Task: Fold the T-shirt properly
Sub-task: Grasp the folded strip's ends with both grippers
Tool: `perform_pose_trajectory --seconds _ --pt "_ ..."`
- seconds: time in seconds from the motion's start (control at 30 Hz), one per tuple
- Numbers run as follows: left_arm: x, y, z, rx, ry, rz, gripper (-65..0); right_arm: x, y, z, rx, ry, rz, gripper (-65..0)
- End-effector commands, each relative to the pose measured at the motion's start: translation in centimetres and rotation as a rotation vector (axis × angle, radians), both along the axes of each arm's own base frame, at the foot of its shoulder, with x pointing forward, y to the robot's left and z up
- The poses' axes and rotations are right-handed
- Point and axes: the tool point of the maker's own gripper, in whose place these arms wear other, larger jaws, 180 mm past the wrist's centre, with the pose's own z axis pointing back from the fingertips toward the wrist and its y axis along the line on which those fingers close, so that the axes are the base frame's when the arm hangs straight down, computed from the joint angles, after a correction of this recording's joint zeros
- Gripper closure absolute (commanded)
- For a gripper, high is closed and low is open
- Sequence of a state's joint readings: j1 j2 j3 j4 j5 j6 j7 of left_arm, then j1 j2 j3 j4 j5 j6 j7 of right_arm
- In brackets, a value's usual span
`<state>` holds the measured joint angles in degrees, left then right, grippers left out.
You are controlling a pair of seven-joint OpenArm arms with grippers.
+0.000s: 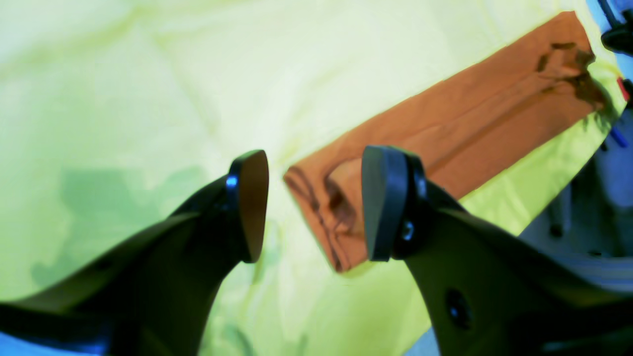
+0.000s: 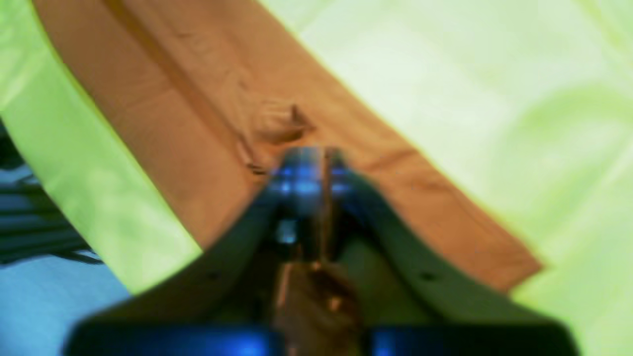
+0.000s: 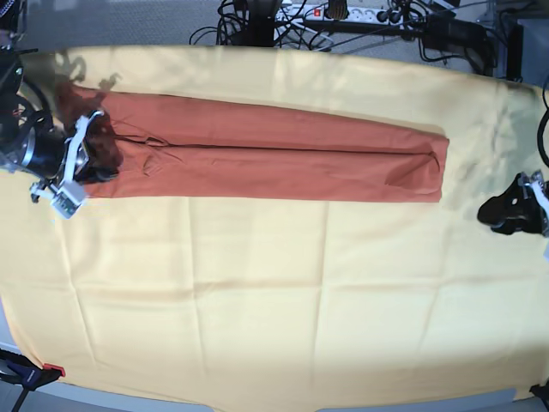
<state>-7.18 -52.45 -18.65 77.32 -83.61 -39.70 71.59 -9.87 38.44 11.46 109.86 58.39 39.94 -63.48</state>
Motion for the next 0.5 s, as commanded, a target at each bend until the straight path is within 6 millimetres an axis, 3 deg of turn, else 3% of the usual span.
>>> perform_pose_trajectory --seconds 0.0,0.2,0.37,0.47 --pt "0.3 0.8 1.9 -0.012 -0.059 0.021 -32.3 0.4 -0.2 0.5 -0.006 -0.037 -0.007 0.0" --pt "-2.0 2.5 0.2 -0.090 -0.053 0.138 -32.3 0.8 -0.8 -2.7 -0.068 -0.109 -0.111 0.0" --pt "-3.0 3.5 -2.9 -0.080 -0.053 0.245 -32.3 0.1 -0.8 -6.6 -0.047 -0.015 -0.207 0.0" --pt "-3.0 3.2 -4.4 -0.076 -0.054 0.274 -32.3 -0.2 -1.3 -7.7 -0.064 0.015 -0.224 0.0"
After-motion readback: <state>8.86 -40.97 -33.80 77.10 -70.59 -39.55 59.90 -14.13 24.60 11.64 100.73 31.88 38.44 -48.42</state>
